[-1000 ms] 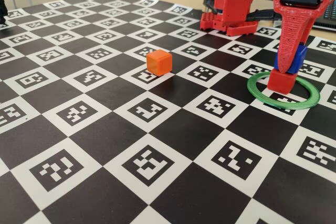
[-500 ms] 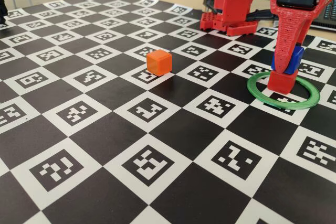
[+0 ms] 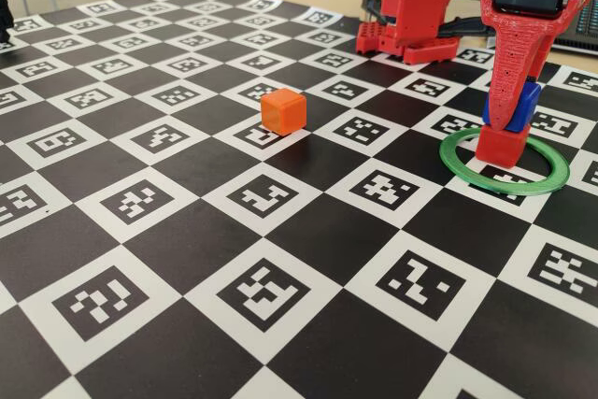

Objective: Grab the red cube then put it in the green circle then put the blue cube on top and finally the orange cube on top

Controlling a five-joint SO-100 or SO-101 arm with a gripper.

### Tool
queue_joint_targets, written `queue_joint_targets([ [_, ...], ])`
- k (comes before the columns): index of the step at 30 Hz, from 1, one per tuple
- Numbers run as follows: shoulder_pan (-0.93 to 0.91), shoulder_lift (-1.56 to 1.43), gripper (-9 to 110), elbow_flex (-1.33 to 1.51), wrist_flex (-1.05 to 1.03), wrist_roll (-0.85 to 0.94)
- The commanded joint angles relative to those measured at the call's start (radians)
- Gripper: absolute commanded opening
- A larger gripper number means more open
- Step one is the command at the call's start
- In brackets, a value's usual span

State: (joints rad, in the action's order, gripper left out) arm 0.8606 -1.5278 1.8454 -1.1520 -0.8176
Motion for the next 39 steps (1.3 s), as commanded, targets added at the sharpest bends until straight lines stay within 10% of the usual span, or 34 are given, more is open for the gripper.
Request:
queue_joint_targets([
  [1, 0.015, -0.083, 24, -0.006, 0.0, -0.012],
  [25, 0.074, -0.178, 41, -0.36, -0.434, 0.035],
  [39, -0.411, -0.245, 41, -0.46, -0.667, 0.451],
])
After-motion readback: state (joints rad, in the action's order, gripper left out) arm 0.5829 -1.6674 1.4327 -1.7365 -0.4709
